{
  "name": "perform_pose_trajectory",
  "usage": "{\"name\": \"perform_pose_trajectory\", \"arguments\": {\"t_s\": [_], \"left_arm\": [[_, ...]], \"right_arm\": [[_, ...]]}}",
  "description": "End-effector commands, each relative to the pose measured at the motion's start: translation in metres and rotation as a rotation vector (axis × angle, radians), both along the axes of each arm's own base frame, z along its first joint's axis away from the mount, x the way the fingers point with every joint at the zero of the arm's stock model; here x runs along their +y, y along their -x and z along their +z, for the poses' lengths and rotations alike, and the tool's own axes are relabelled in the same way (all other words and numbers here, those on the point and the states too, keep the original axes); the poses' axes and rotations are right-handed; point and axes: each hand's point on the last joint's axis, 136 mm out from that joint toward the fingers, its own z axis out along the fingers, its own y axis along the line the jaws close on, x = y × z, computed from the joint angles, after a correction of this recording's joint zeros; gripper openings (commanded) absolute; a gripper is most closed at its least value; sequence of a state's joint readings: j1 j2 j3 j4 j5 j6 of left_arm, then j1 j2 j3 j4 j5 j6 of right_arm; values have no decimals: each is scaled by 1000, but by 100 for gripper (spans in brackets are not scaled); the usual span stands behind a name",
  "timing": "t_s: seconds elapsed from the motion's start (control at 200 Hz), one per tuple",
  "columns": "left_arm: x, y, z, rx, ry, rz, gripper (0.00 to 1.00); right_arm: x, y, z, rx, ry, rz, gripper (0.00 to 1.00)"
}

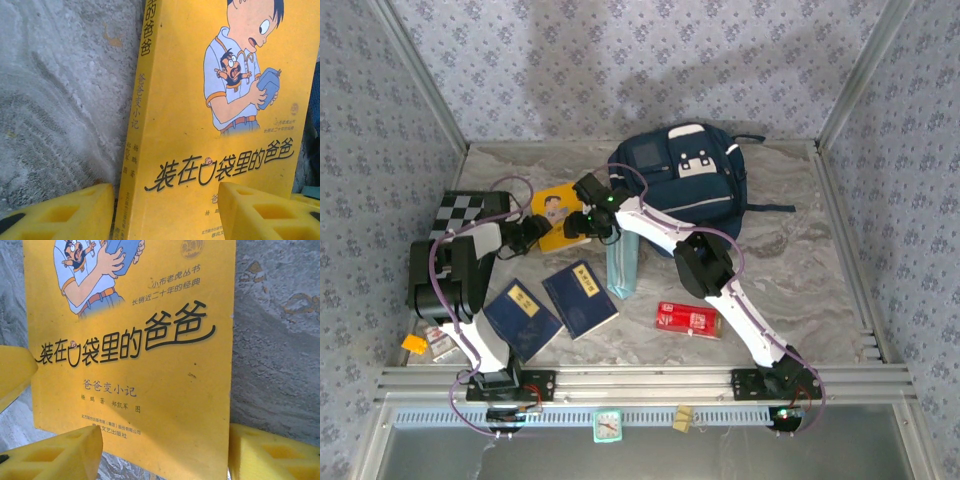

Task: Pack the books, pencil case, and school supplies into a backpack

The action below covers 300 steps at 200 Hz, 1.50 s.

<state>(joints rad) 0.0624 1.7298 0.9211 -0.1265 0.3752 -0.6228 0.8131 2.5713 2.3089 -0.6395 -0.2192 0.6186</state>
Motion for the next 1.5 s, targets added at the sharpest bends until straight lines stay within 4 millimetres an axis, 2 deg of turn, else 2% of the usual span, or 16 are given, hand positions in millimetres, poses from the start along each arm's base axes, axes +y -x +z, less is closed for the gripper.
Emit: {"name": "perform_pose_trajectory", "arguments": {"t_s": [0.0,0.165,0.44,0.735,0.825,0.95,1.099,1.324,1.429,1.494], "left_arm": [[-7,1,-3,3,24,-11,55],[-5,5,-6,22,8,-17,52],[3,12,-11,51,-50,-9,50],[9,16,-14,72,-82,4,49],[8,16,-14,71,-78,5,49],[4,16,-12,63,-67,-7,49],[0,16,-11,60,-64,-17,49],[-2,16,-7,48,-60,-15,49],[-2,16,-5,44,-60,-16,49],[-1,16,-2,38,-62,-15,49]], "right_arm": [[11,4,4,5,-34,37,65],[16,12,21,-9,-48,65,63],[16,13,51,-44,-76,79,60],[18,14,72,-87,-106,95,55],[23,16,70,-69,-129,105,54],[19,16,62,-41,-117,91,52],[19,13,66,-46,-138,87,43],[20,13,55,-13,-138,81,25],[20,12,59,-22,-143,79,19],[21,11,64,-31,-151,81,10]]}}
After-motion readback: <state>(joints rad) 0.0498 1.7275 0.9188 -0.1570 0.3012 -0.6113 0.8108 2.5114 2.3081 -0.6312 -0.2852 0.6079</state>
